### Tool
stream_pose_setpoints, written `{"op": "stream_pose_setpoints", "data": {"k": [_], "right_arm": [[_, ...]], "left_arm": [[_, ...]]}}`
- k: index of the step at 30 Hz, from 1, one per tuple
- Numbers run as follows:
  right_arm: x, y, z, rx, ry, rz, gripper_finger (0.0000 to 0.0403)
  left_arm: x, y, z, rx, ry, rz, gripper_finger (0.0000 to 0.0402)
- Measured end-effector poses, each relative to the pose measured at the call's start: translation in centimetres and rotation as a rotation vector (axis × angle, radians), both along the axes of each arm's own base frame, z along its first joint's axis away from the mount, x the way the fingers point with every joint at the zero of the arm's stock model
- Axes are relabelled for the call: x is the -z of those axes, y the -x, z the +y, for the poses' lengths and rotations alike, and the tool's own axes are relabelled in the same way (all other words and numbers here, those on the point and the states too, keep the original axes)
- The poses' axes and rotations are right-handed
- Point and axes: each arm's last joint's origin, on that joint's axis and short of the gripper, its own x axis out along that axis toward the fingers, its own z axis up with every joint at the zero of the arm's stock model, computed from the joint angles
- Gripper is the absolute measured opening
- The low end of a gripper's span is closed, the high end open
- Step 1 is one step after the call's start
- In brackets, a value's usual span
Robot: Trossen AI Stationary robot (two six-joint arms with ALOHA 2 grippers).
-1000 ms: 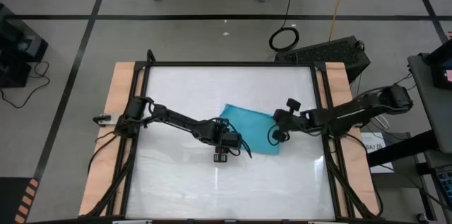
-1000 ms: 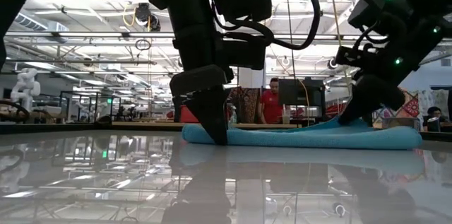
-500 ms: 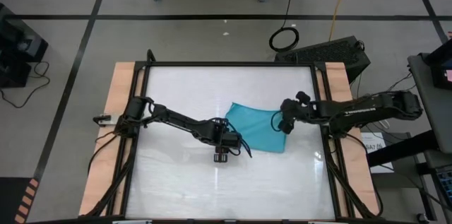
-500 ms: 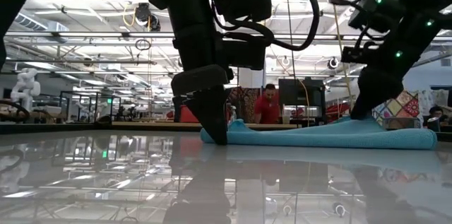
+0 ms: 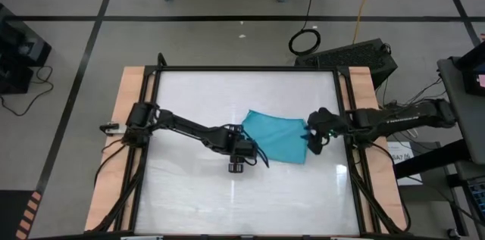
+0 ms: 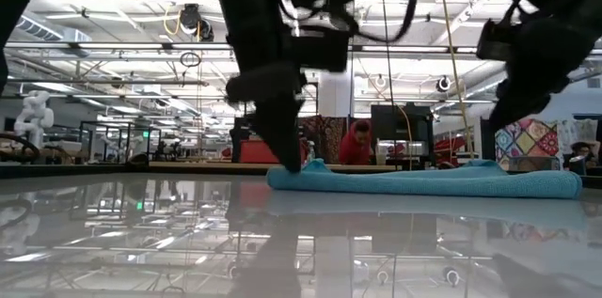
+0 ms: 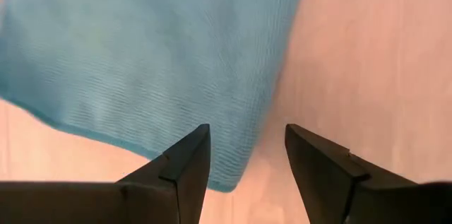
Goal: Roll towel
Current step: Fold the light blue towel, then adjust the light blue towel
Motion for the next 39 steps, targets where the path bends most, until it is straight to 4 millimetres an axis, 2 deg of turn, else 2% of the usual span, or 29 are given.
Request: {"op": "stream_pose_setpoints", "data": {"k": [5,11,14,18,26,33,36,39], "right_arm": [[0.4,0.1,1.9,-0.06,-0.056,0.006,0.0164],[3.0,0.4,3.6,-0.082,-0.137,-0.007,0.0145],[4.5,0.7,4.0,-0.072,-0.183,-0.02,0.014],[5.5,1.0,4.3,-0.043,-0.203,-0.015,0.0135],[5.8,0.8,4.5,-0.016,-0.156,-0.018,0.0134],[7.0,0.3,4.7,0.0,-0.112,0.04,0.0132],[7.3,-0.1,4.8,-0.005,-0.09,0.039,0.0118],[7.2,-0.3,4.9,-0.025,-0.063,0.023,0.0079]], "left_arm": [[-1.9,0.3,0.3,-0.007,-0.047,-0.058,0.0191],[-2.5,0.0,1.7,-0.03,-0.062,-0.083,0.0191],[-2.0,-0.3,2.4,-0.047,-0.062,-0.079,0.0191],[-1.1,-0.4,3.2,-0.031,-0.013,-0.086,0.0191],[1.9,0.7,5.1,-0.076,0.0,-0.066,0.0191],[2.6,0.8,5.5,-0.074,0.04,-0.105,0.0191],[2.6,0.8,5.5,-0.072,0.044,-0.105,0.0191],[2.6,0.8,5.5,-0.072,0.044,-0.106,0.0191]]}}
